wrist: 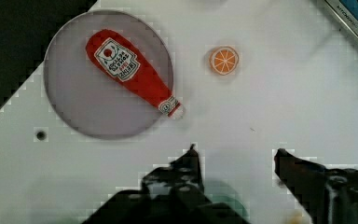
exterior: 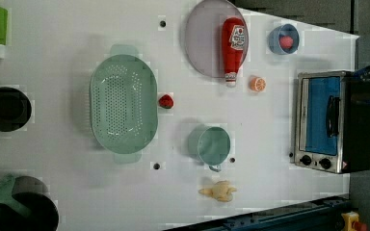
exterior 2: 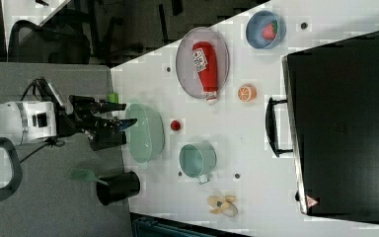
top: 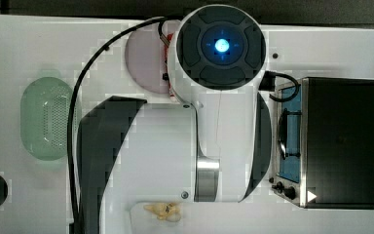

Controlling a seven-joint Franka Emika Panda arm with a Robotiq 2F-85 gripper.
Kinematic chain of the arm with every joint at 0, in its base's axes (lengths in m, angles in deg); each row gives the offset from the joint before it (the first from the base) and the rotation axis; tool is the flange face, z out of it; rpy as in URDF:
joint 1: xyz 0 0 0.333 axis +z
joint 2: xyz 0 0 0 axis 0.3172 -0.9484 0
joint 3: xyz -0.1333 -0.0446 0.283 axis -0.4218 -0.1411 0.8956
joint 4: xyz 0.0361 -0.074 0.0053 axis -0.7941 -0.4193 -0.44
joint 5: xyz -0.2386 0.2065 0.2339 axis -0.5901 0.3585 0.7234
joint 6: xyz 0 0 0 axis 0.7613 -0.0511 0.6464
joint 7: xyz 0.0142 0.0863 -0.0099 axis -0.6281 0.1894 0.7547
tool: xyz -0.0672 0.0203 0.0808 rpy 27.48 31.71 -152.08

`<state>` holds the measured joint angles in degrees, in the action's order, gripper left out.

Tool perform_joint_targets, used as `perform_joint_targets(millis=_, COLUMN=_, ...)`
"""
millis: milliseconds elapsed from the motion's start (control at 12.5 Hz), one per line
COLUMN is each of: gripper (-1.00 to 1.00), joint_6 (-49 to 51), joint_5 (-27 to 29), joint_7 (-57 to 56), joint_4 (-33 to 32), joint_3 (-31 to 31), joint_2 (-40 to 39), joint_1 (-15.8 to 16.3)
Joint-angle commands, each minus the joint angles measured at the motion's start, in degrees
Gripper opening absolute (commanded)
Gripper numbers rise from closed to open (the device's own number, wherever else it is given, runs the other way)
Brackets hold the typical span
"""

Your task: Pick ketchup from plate and place it on table.

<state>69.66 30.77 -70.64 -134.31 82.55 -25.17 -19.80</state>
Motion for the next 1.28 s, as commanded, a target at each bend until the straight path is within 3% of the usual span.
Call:
perform_joint_targets(millis=80, gripper=0.58, joint_6=11.2, joint_5=1.8, joint_7=-0.3, joint_4=-5.0, joint_3=0.8, joint_2=11.6, joint_1=-5.9)
perform_joint_targets(millis=240, gripper=1.0, joint_6=11.0, joint_5=1.8, joint_7=-0.7, joint_4=-5.0, joint_3=1.1, joint_2=11.1, joint_1=-5.7)
perform_joint_targets(millis=720, gripper=1.0, joint_6=5.6, joint_5=1.8, joint_7=-1.3, joint_4=-4.9, joint_3=3.8, joint_2=3.5, joint_1=-5.0)
perform_joint_targets(millis=1280, gripper=1.0, joint_6=-9.5, joint_5=1.8, joint_7=-7.8, joint_4=-4.6, joint_3=7.5, joint_2=-9.6, joint_1=-4.5)
